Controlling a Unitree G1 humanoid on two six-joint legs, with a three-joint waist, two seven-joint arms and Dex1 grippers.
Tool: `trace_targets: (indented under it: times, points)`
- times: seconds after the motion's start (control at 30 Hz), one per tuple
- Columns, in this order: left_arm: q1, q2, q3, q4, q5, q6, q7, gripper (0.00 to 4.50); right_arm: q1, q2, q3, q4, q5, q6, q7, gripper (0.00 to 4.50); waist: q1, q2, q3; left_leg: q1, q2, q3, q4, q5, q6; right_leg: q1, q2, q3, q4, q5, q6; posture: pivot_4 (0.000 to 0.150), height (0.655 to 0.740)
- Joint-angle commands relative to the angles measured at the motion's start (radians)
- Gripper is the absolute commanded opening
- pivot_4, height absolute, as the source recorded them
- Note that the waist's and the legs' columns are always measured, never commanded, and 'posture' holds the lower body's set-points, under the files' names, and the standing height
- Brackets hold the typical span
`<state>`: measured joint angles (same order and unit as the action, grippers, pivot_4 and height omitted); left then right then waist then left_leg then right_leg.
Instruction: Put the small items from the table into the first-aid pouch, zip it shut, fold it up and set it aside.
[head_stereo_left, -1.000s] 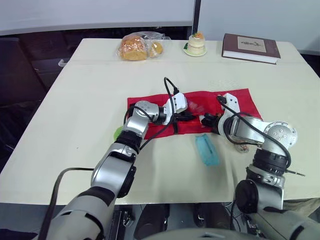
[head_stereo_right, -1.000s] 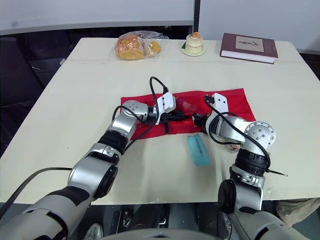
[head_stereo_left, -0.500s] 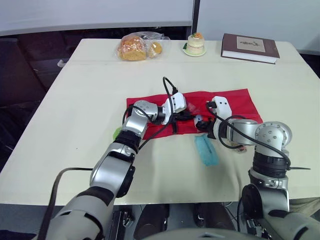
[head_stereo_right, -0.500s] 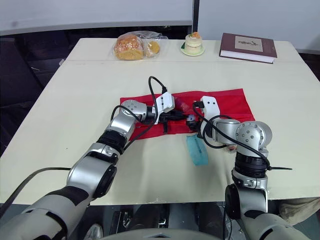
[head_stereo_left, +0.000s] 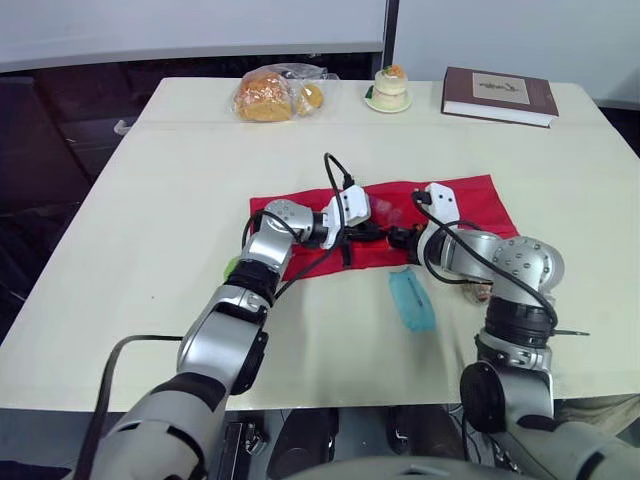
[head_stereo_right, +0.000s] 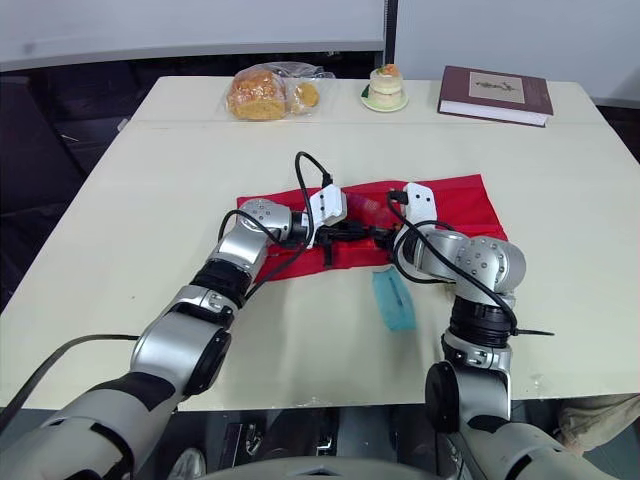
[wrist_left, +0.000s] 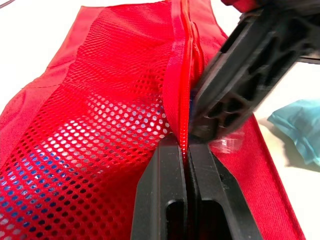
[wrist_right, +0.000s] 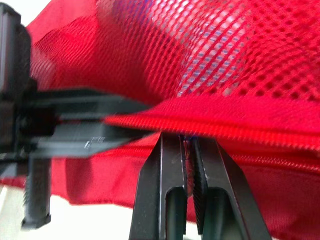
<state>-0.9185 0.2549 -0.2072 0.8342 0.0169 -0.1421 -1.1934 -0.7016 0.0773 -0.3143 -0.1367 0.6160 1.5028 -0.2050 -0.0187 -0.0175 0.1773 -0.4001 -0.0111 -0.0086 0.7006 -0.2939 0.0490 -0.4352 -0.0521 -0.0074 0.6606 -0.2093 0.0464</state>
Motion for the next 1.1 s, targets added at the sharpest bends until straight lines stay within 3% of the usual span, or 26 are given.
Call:
trace_targets:
  times: [0.03,0.33,0.43,0.57,1.1]
  points:
    - [0.004,-0.016,-0.023,-0.045,-0.008,-0.022,-0.034,0.00,-0.040,0.026,0.015,0.001,-0.018,-0.044,0.026,0.01,0.000,0.000,0.000,0.000,0.000,0.000,0.000,0.000,0.000,0.000,0.000,0.000,0.000,0.000,0.000,0.150,0.7289]
    - [0.010,-0.018,-0.025,-0.043,-0.007,-0.029,-0.044,0.00,-0.042,0.081,0.002,0.027,-0.060,-0.172,0.042,0.01,-0.002,0.000,0.000,0.000,0.000,0.000,0.000,0.000,0.000,0.000,0.000,0.000,0.000,0.000,0.000,0.150,0.7289]
    - [0.005,-0.018,-0.021,-0.031,-0.006,-0.035,-0.038,0.00,-0.022,0.062,0.032,0.008,-0.062,-0.158,0.069,0.85,-0.002,0.000,0.000,0.000,0.000,0.000,0.000,0.000,0.000,0.000,0.000,0.000,0.000,0.000,0.000,0.150,0.7289]
    - [-0.012,-0.015,-0.008,-0.005,-0.005,-0.040,-0.026,0.00,0.000,0.038,0.049,-0.038,-0.064,-0.115,0.097,2.63,0.003,0.000,0.000,0.000,0.000,0.000,0.000,0.000,0.000,0.000,0.000,0.000,0.000,0.000,0.000,0.150,0.7289]
    - [-0.078,-0.015,0.017,0.091,-0.009,-0.071,-0.023,0.00,0.135,-0.240,0.176,-0.340,-0.011,0.003,0.340,2.63,0.005,0.001,0.000,-0.001,-0.001,-0.001,0.000,0.000,0.000,0.000,-0.001,-0.001,-0.001,0.000,0.000,0.150,0.7289]
